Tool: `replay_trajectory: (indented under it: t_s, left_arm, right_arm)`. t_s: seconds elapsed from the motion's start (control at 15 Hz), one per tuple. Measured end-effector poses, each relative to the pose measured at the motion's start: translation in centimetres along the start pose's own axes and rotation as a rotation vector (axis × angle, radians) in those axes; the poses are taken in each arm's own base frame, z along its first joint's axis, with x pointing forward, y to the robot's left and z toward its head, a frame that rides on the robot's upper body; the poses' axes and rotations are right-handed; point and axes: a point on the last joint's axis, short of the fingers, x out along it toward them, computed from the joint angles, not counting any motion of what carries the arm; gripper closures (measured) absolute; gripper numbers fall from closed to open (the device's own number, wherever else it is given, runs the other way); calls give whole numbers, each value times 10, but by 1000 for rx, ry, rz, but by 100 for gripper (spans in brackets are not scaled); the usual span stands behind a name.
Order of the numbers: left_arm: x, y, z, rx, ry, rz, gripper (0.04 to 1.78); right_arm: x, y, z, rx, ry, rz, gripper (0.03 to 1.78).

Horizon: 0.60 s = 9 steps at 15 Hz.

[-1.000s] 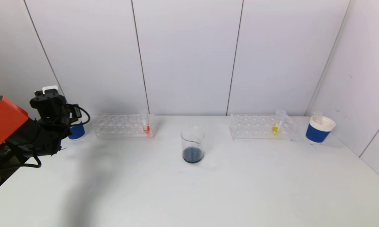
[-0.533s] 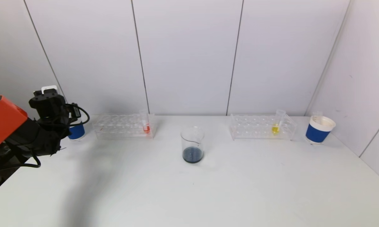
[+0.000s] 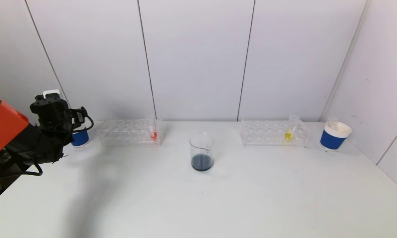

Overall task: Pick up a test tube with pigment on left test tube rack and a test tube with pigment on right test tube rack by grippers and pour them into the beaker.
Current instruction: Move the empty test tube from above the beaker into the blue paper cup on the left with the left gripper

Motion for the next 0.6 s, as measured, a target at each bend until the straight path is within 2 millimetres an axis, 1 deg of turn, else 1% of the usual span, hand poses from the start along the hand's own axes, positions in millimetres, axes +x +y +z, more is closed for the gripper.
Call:
replay_trajectory:
  t_s: [0.4, 0.6]
  left_arm:
    - [-1, 0, 2, 1, 0, -13, 6]
    - [-2, 0, 8, 0, -8, -17, 6]
  right_arm:
    - [0, 0, 0, 0, 0, 0, 4]
    - [0, 0, 0, 0, 0, 0, 4]
